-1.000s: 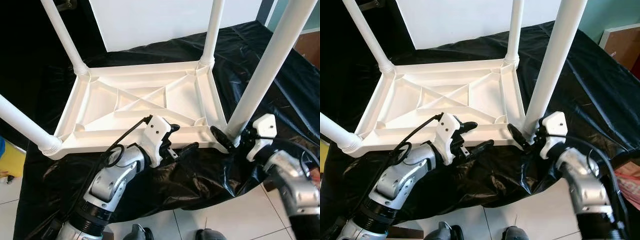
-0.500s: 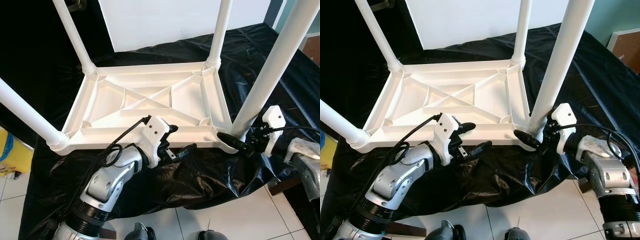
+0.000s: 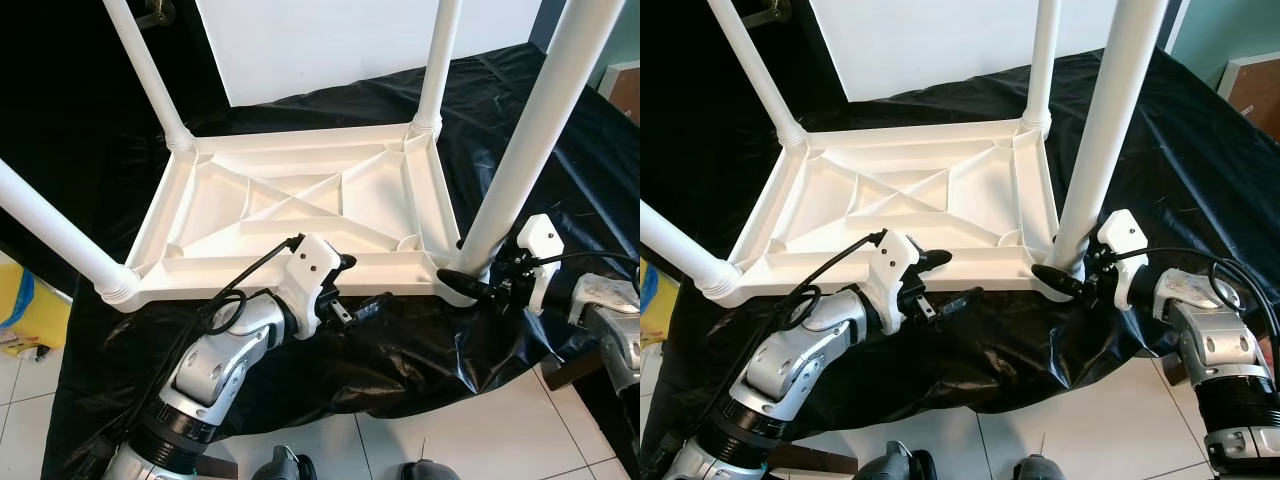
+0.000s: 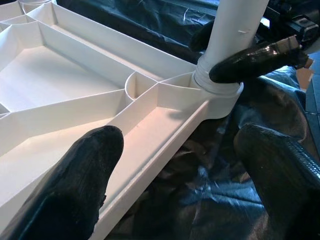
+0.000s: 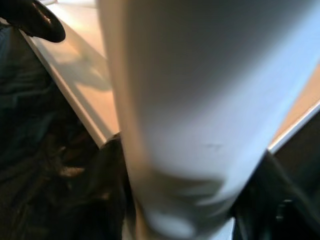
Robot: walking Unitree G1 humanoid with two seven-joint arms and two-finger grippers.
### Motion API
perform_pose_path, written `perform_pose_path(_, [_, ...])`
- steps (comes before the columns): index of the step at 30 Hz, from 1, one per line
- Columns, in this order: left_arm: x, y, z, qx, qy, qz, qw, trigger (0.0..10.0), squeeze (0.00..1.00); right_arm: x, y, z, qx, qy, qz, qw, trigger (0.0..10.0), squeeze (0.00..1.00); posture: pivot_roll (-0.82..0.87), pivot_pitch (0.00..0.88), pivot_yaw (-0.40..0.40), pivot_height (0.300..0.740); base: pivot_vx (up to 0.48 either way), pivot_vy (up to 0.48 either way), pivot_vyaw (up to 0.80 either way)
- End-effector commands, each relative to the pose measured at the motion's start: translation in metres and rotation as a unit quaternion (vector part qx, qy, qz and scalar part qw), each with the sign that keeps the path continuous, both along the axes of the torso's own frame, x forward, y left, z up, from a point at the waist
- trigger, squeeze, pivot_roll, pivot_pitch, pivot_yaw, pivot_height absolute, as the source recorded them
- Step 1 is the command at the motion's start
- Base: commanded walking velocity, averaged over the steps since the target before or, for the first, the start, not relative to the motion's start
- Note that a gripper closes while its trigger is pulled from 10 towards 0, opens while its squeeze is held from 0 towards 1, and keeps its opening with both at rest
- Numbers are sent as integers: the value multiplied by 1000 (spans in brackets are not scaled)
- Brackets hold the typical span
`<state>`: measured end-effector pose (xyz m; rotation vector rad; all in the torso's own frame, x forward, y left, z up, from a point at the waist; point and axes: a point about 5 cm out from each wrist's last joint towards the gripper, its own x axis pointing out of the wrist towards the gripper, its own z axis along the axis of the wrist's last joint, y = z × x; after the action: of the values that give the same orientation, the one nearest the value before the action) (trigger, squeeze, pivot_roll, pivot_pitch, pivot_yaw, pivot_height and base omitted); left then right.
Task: Building children table
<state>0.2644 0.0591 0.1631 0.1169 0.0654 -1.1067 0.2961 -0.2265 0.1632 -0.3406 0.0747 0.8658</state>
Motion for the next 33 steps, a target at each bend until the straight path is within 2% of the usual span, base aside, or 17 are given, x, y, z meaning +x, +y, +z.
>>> perform_pose_path(1, [-6,-1,2,3,2,-47,999,10000,0,-2,6,-10,-6,18,15,1000,0,0,-81,123,116,740,0,0,0])
perform_pose_path(5, [-7,-1,2,4,4,-46,999,10000,0,-3,6,-12,-11,16,9,1000,0,0,-81,126,116,740,0,0,0])
perform_pose_path(6, [-6,-1,2,4,5,-46,999,10000,0,-4,4,-14,-13,17,1,1000,10000,0,-82,129,117,740,0,0,0])
perform_pose_path(11, [-5,1,2,5,6,-43,999,10000,0,-5,-2,-15,-8,11,-35,999,10000,0,-89,132,119,740,0,0,0])
perform_pose_path(12, [-4,2,2,7,6,-42,999,10000,0,-4,-3,-16,3,5,-67,998,10000,0,-99,136,120,740,0,0,0])
perform_pose_path(15, [-4,2,2,8,6,-43,999,10000,0,-3,-3,-17,8,6,-79,997,10000,0,-100,136,121,740,0,0,0])
perform_pose_path(16, [-4,1,2,7,7,-44,999,10000,0,-4,0,-20,16,3,-101,995,10000,0,-103,140,118,740,0,0,0])
perform_pose_path(19, [-4,1,2,7,7,-44,999,10000,0,-4,3,-21,20,-2,-112,993,10000,0,-104,141,118,740,0,0,0])
perform_pose_path(20, [-4,0,2,6,8,-44,999,10000,0,-5,7,-24,32,-15,-155,987,10000,0,-105,143,117,740,0,0,0])
perform_pose_path(21, [-4,0,2,6,8,-44,999,10000,0,-5,7,-24,32,-15,-155,987,10000,0,-105,143,117,740,0,0,0])
perform_pose_path(23, [-5,-1,2,5,9,-43,999,10000,0,-9,14,-28,45,-24,-191,980,10000,0,-106,144,116,740,0,0,0])
perform_pose_path(27, [-5,0,2,4,10,-42,999,10000,0,-12,20,-30,56,-25,-206,977,10000,0,-105,144,113,740,0,0,0])
perform_pose_path(30, [-5,0,2,5,10,-40,999,10000,0,-19,33,-34,76,-30,-240,967,10000,0,-102,146,113,740,0,0,0])
perform_pose_path(33, [-5,0,2,4,11,-40,999,10000,0,-22,39,-37,86,-29,-260,961,10000,0,-103,146,114,740,0,0,0])
